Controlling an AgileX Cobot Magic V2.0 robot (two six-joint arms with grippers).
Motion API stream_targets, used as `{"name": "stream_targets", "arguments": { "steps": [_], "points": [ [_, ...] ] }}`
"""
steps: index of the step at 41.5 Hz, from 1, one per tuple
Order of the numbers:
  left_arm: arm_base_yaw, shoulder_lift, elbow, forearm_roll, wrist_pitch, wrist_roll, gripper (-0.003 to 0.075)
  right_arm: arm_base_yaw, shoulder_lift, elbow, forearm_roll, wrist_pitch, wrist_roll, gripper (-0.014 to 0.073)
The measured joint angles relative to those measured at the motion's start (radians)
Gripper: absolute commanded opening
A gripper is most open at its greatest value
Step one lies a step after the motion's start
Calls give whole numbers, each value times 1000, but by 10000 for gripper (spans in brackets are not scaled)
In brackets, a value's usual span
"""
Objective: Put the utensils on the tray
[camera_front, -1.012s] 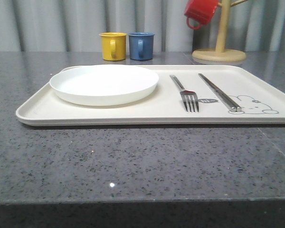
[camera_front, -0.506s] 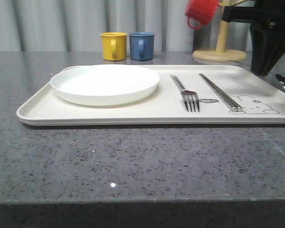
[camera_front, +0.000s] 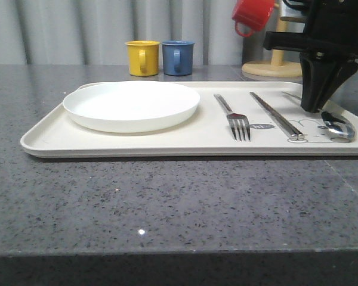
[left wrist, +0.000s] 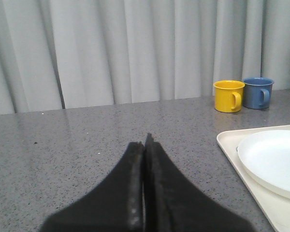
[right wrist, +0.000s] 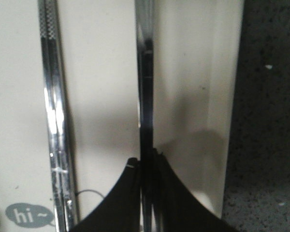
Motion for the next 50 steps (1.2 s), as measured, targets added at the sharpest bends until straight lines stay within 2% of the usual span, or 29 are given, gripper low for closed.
{"name": "stream_targets", "arguments": {
  "steps": [6,19,24,32,35,45,47,50],
  "points": [
    [0,0,0,0,0,0,-19,0,5,0,-11,-3,2,-39],
    [0,0,0,0,0,0,-19,0,5,0,-13,-10,6,292],
    [0,0,0,0,0,2,-19,0,-6,0,-17,-25,6,344],
    [0,0,0,0,0,2,-19,0,-93,-41,-30,-25,8,337],
    [0,0,0,0,0,2,-19,0,-133,-64,-33,-21,7,307],
    [0,0,0,0,0,2,-19,0,-270,-87,-35,-8,-31,-41],
    [0,0,0,0,0,2,-19,0,-295,-87,-35,-5,-35,-76],
    [0,0,0,0,0,2,-19,0,-327,-87,-35,1,-39,-67]
  ]
}}
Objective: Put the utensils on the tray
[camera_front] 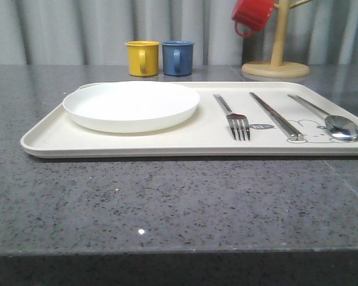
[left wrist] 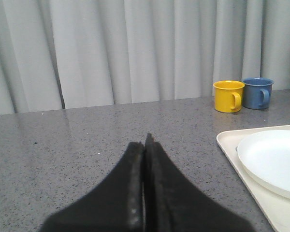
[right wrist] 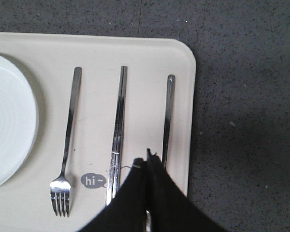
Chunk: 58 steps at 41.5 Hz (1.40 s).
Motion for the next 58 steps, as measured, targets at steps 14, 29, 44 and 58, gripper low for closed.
{"name": "stream_targets", "arguments": {
  "steps": [14,29,44,58],
  "points": [
    [0,0,0,0,0,0,-19,0,-178,96,-71,-8,-69,-68],
    [0,0,0,0,0,0,-19,0,-637,690,-109,-366,-117,-68],
    [0,0,0,0,0,0,-19,0,-1135,1142,-117,-596,-118,-68],
    [0,0,0,0,0,0,-19,0,-1406,1301,-117,-714,-118,-68]
  ]
}}
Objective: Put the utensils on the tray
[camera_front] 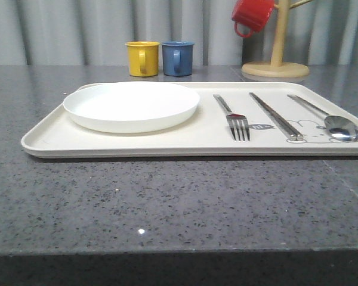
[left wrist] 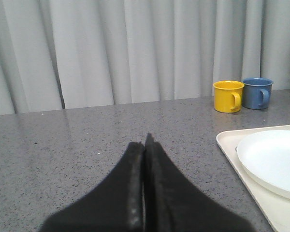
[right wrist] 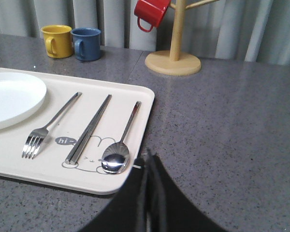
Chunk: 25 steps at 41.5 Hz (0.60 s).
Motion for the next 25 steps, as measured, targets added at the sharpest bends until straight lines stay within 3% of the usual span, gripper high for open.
{"name": "stream_targets", "arguments": {
  "steps": [25],
  "points": [
    [0,0,0,0,0,0,-19,0,-6,1,0,-17,-2,-68]
  ]
}}
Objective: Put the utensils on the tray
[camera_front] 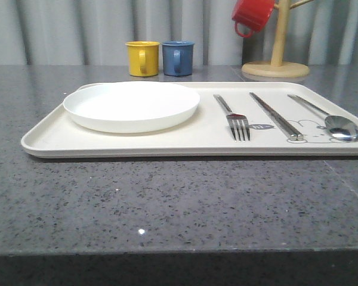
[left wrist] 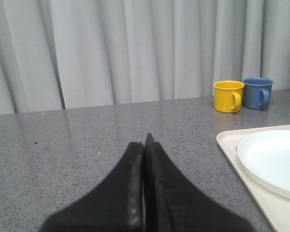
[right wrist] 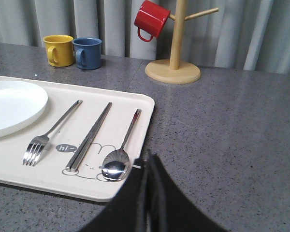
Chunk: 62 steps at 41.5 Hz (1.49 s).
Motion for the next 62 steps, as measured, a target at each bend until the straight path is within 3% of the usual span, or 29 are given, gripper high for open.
{"name": "stream_targets", "arguments": {
  "steps": [24,51,62],
  "points": [
    [0,0,5,0,-7,0,-19,0,0,0,-1,0,0,-68],
    [-24,-147,344,64,-100,-76,-19,0,0,0,-1,-4,0,-68],
    [-24,-147,349,66,-136,-79,-19,0,0,0,-1,-2,0,-68]
  ]
}}
